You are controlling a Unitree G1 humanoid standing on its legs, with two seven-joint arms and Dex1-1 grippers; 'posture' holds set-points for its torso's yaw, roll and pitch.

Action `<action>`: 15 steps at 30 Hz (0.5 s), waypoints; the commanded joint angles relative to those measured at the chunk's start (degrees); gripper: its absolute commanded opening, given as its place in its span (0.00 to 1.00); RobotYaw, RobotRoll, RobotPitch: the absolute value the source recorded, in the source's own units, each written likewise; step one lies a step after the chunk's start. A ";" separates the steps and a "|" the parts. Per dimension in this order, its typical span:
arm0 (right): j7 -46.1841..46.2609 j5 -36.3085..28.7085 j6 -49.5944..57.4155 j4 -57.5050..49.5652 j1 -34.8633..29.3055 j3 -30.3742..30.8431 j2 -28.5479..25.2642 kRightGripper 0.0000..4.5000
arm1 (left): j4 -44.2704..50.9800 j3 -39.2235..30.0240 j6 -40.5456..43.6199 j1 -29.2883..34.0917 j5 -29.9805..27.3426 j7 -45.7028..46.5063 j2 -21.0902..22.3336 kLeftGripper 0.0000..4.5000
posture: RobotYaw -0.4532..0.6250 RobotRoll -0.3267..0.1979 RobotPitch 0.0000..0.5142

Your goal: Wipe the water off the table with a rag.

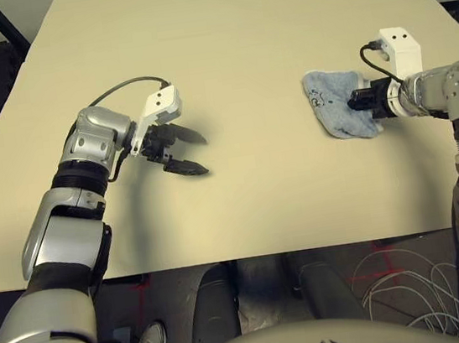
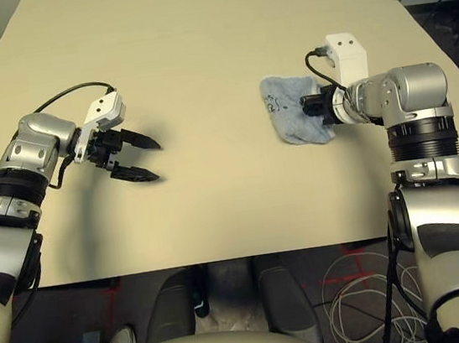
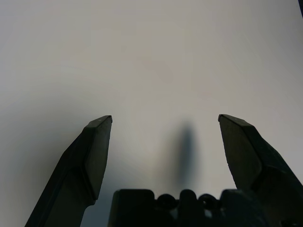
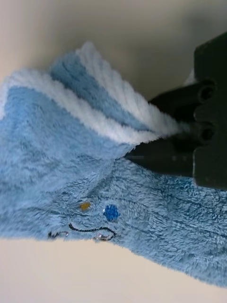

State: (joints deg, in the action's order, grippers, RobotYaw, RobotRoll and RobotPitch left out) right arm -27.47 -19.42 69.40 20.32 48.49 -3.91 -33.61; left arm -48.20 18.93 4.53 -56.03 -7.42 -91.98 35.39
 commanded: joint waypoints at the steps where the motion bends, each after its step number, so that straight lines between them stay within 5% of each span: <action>1: -8.17 -0.61 -6.62 -3.78 -0.61 3.47 -2.74 0.37 | 0.55 -4.30 1.36 0.39 -1.66 1.91 -1.22 1.00 | 0.38 0.62 0.36; 4: -13.66 0.35 -14.37 -4.73 -0.75 4.06 -5.69 0.62 | 1.80 -9.54 3.67 0.04 -4.18 6.69 -2.96 1.00 | 0.39 0.62 0.36; 9: -9.18 3.47 -24.12 4.57 0.48 -1.12 -7.66 0.99 | 3.67 -16.63 2.92 2.02 -6.08 16.52 -5.61 1.00 | 0.41 0.62 0.36; 15: 0.52 7.67 -43.12 20.69 2.06 -6.68 -7.52 0.99 | 0.71 -21.87 -2.64 3.02 -5.36 30.30 -9.04 1.00 | 0.41 0.62 0.39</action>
State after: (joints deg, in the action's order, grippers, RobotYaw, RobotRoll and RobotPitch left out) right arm -29.17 -13.01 32.39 37.29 49.68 -8.74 -40.92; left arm -46.20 -1.45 4.23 -53.07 -13.15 -65.63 27.00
